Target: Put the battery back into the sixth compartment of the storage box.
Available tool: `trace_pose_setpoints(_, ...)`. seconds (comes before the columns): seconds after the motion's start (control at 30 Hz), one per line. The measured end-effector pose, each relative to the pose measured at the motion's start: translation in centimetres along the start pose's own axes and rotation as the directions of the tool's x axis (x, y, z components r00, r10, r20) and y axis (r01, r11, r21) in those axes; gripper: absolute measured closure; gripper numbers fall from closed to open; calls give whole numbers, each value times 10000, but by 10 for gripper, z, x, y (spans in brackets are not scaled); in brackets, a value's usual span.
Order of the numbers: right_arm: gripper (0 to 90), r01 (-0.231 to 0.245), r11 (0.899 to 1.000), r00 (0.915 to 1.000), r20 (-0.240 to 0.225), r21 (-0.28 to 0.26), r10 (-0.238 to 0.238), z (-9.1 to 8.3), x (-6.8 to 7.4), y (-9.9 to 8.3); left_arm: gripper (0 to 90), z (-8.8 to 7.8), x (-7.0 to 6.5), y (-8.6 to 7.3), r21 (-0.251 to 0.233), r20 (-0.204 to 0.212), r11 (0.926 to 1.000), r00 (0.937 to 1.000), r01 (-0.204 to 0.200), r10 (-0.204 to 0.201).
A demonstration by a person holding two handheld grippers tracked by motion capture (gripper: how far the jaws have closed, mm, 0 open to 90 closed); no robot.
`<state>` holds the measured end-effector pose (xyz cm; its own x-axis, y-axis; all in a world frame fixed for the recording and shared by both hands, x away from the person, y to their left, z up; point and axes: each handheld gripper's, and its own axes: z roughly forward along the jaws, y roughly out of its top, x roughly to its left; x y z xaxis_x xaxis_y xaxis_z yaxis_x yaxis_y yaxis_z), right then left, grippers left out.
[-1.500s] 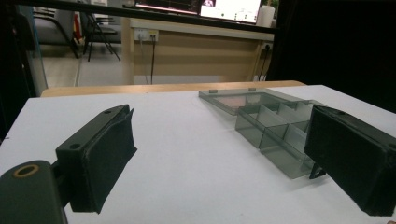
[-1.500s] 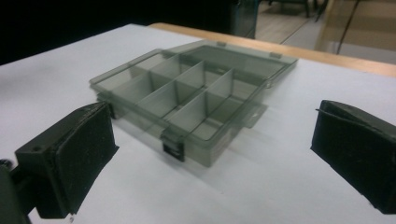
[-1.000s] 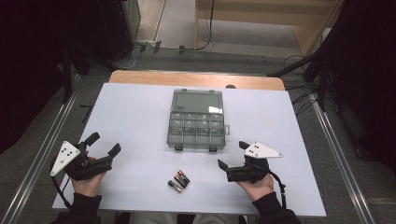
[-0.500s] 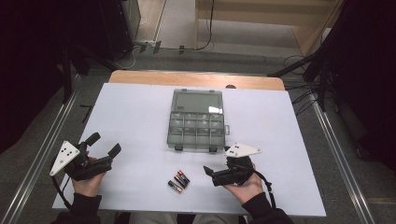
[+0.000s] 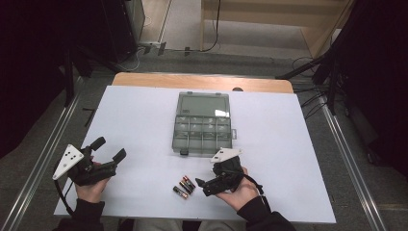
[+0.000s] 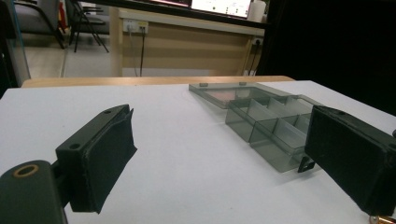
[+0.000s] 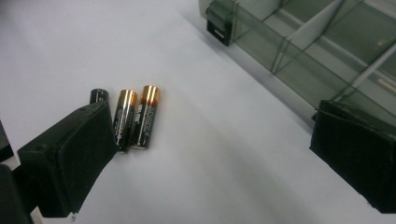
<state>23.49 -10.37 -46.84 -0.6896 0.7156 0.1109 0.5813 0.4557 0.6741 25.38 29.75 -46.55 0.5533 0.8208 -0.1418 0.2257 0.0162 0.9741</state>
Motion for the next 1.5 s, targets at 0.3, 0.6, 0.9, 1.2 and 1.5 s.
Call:
trace_pose_setpoints(0.3, 6, 429, 9861, 9990, -184, 1605, -404, 22, 14, 14, 80, 0, 0, 0, 16, 1, 10000, 10000, 19, -19)
trace_pose_setpoints(0.6, 168, 513, 9576, 9970, -708, 2834, -324, 40, 22, 30, 80, -1, 0, 0, -30, -10, 10000, 10000, 85, -85)
trace_pose_setpoints(0.9, 342, 537, 9378, 9954, -928, 3431, -231, 45, 23, 38, 80, -1, -1, 0, -28, 14, 10000, 10000, 54, -54)
trace_pose_setpoints(1.2, 454, 843, 9183, 9947, -868, 3868, -547, 50, 29, 42, 80, -2, -1, 0, -88, -36, 10000, 10000, 16, -16)
trace_pose_setpoints(1.5, 573, 988, 9085, 9941, -817, 4061, -716, 53, 30, 41, 80, -2, -1, 0, -79, -39, 10000, 10000, -4, 4)
